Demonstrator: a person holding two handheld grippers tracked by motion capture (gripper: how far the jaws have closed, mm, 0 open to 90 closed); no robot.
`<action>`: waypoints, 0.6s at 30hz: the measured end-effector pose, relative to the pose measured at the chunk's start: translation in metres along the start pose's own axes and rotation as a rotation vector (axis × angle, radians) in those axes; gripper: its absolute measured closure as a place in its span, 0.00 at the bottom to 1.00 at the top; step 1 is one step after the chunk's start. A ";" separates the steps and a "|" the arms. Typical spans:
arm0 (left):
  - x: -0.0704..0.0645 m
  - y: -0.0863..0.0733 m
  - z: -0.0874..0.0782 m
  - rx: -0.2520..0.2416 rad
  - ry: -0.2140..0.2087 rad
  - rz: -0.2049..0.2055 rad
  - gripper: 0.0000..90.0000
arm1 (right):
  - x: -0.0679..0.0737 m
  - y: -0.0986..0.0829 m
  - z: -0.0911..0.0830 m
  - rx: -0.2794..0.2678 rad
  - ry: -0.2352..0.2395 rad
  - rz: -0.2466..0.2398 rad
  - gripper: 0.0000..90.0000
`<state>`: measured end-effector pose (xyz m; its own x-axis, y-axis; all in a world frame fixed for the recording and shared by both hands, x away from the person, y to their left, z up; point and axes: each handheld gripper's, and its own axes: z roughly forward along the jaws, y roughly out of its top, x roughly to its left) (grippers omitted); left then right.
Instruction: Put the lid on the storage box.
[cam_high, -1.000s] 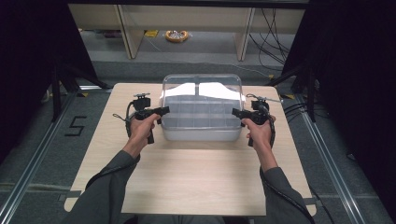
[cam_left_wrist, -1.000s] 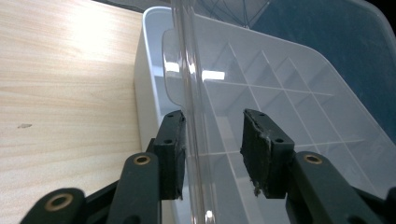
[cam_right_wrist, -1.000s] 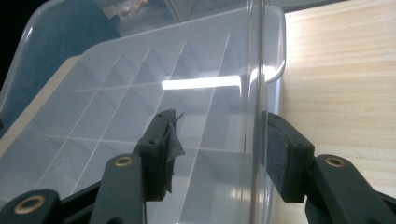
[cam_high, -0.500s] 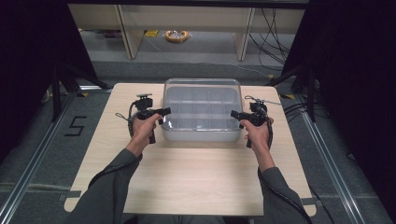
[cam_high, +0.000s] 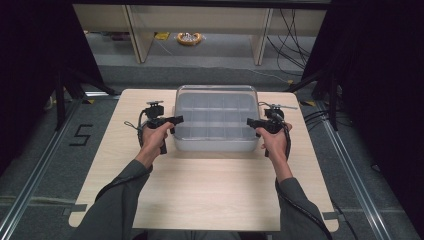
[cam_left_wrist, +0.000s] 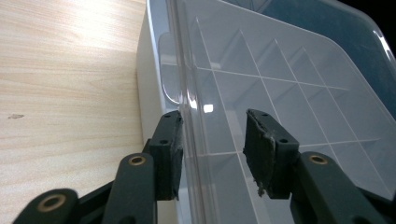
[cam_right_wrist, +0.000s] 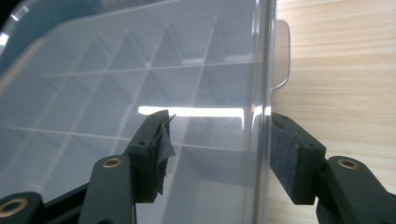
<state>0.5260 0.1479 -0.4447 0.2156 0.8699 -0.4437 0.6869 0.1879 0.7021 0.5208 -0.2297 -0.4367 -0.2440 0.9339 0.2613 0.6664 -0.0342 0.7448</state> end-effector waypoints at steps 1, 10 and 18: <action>0.000 0.000 0.000 0.000 0.001 0.002 0.63 | -0.001 0.000 0.000 0.000 -0.006 -0.020 0.49; -0.002 -0.001 0.000 -0.010 0.005 0.000 0.63 | 0.002 0.003 0.001 0.030 -0.014 0.020 0.49; -0.001 -0.003 -0.002 -0.008 0.008 0.033 0.61 | 0.009 0.007 -0.002 0.085 -0.012 0.094 0.48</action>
<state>0.5223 0.1478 -0.4450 0.2326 0.8794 -0.4154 0.6738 0.1623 0.7209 0.5220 -0.2224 -0.4287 -0.1695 0.9322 0.3197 0.7433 -0.0921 0.6626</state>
